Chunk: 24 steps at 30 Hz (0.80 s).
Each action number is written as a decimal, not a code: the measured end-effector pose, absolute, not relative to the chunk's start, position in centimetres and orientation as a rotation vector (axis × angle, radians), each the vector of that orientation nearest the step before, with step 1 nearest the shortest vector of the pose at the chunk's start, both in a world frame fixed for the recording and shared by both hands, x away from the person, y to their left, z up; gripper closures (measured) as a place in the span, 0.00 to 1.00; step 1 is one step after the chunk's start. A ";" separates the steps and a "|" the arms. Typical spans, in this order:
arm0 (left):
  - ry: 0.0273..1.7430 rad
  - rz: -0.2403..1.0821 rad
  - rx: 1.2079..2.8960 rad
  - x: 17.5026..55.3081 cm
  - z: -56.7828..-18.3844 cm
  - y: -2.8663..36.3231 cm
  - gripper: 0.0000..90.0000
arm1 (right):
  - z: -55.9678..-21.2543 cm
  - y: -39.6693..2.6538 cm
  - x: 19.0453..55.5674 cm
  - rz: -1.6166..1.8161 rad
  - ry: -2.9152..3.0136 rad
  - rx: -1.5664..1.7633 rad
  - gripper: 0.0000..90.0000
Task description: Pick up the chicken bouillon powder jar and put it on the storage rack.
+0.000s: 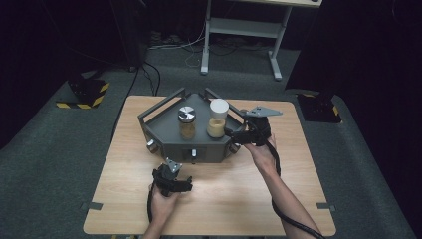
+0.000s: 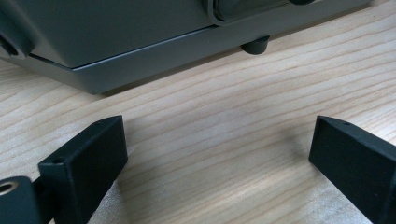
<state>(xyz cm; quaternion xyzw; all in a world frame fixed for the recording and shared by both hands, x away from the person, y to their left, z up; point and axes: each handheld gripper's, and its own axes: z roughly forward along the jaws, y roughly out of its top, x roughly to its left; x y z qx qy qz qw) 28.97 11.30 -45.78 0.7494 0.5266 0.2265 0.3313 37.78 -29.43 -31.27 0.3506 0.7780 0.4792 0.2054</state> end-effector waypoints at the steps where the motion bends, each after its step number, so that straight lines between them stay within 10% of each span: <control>1: 1.376 0.592 1.959 29.0 -45.8 11.3 0.05 | -31.4 -29.7 37.6 1.338 2.165 0.979 0.08; 24: 1.376 0.593 1.959 29.0 -45.8 11.3 0.05 | -36.5 -35.2 33.8 1.270 2.097 1.146 0.07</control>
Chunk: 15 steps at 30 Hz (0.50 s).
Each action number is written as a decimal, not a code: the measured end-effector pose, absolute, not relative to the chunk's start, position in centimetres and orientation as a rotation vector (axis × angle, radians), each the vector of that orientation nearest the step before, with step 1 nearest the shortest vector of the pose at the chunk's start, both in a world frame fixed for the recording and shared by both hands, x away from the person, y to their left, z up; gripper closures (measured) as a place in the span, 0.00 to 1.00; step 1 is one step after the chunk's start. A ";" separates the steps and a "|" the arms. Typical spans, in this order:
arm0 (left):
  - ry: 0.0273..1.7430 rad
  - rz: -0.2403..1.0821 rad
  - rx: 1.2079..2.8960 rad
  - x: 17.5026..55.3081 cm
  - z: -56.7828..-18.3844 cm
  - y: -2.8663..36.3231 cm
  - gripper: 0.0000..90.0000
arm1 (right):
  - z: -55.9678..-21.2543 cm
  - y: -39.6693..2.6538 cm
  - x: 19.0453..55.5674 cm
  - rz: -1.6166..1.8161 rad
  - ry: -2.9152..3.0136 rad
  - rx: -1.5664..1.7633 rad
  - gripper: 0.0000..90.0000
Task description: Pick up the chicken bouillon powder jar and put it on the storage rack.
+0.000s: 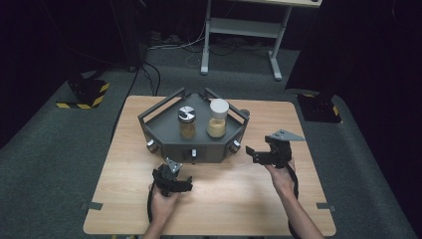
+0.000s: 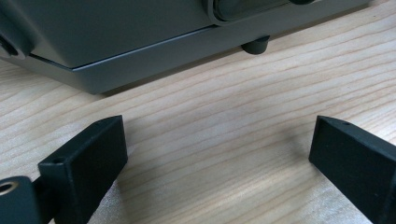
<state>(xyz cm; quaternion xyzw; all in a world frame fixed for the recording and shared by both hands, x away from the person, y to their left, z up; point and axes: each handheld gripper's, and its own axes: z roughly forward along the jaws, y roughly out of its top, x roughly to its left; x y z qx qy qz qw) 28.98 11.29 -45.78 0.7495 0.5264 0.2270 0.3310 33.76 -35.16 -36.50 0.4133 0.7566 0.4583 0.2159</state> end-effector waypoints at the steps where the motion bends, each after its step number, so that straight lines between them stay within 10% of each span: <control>1: 1.377 0.593 1.960 29.0 -45.8 11.3 0.05 | -36.8 -35.4 33.6 1.266 2.095 1.153 0.07; 15: 1.376 0.593 1.960 29.0 -45.8 11.3 0.05 | -40.7 -36.7 31.6 1.193 2.050 1.235 0.06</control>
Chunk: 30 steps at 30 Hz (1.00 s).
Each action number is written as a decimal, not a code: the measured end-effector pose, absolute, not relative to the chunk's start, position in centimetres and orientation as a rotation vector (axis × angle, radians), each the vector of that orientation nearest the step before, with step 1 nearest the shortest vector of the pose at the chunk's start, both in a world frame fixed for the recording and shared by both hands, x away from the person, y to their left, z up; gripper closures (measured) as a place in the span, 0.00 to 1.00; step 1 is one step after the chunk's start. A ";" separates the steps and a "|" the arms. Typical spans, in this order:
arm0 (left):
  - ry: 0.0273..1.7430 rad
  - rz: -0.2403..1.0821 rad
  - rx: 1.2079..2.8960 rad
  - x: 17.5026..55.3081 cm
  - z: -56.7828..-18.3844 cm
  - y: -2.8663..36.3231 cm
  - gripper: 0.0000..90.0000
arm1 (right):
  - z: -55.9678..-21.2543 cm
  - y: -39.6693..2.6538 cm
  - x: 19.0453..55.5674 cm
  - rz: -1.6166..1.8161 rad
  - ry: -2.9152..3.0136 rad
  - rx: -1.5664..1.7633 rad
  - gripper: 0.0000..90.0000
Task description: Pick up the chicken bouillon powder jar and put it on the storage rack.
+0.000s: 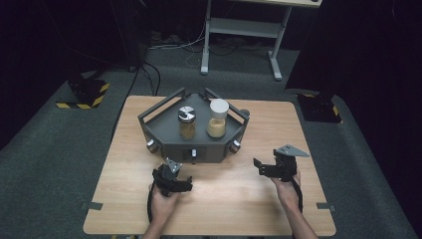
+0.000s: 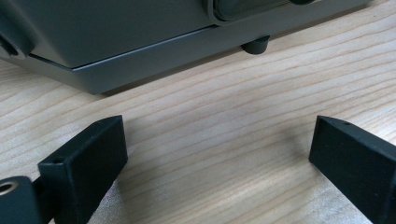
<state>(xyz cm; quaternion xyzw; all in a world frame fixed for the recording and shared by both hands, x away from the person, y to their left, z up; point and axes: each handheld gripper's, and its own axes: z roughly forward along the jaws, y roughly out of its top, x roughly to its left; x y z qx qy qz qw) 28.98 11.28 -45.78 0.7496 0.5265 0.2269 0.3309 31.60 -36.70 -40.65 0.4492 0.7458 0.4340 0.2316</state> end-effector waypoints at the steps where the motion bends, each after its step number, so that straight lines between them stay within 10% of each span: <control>1: 1.377 0.593 1.960 29.0 -45.8 11.3 0.05 | -40.9 -36.8 31.5 1.192 2.048 1.244 0.06; 30: 1.372 0.588 1.964 29.1 -45.8 11.3 0.03 | -45.8 -37.0 29.4 1.095 1.985 1.379 0.07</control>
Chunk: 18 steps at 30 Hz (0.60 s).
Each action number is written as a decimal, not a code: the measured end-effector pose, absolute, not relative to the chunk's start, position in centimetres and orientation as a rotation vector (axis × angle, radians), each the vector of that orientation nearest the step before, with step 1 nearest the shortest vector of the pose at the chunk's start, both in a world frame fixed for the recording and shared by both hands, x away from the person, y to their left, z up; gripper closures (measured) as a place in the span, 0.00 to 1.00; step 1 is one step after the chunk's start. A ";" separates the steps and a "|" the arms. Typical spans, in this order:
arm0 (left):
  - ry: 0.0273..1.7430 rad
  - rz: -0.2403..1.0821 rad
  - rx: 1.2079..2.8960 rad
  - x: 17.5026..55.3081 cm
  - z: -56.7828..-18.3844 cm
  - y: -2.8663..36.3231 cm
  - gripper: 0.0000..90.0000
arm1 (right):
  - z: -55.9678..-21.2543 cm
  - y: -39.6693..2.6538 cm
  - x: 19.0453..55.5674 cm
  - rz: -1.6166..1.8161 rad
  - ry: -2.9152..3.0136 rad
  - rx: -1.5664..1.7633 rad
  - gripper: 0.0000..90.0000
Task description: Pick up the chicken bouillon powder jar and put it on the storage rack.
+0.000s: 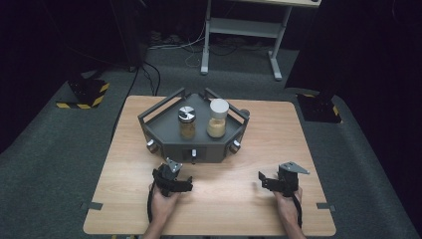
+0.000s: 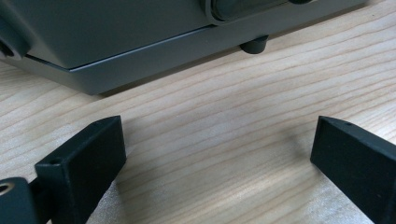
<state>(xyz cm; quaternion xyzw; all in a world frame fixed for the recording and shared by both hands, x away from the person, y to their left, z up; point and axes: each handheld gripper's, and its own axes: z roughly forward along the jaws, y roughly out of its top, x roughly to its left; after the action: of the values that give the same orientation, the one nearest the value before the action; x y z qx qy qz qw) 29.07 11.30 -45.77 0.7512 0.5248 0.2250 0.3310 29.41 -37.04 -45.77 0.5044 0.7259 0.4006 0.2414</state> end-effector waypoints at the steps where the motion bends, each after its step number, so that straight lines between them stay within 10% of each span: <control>1: 1.372 0.589 1.964 29.1 -45.8 11.3 0.04 | -45.8 -37.0 29.4 1.094 1.987 1.381 0.07; 18: 1.374 0.589 1.962 29.0 -45.8 11.3 0.04 | -46.0 -37.4 29.8 1.099 1.992 1.464 0.07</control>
<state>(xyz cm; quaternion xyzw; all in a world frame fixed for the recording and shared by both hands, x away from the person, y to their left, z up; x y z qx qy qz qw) 29.00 11.26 -45.78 0.7504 0.5257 0.2255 0.3311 29.82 -37.36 -46.01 0.5283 0.7189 0.3966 0.2162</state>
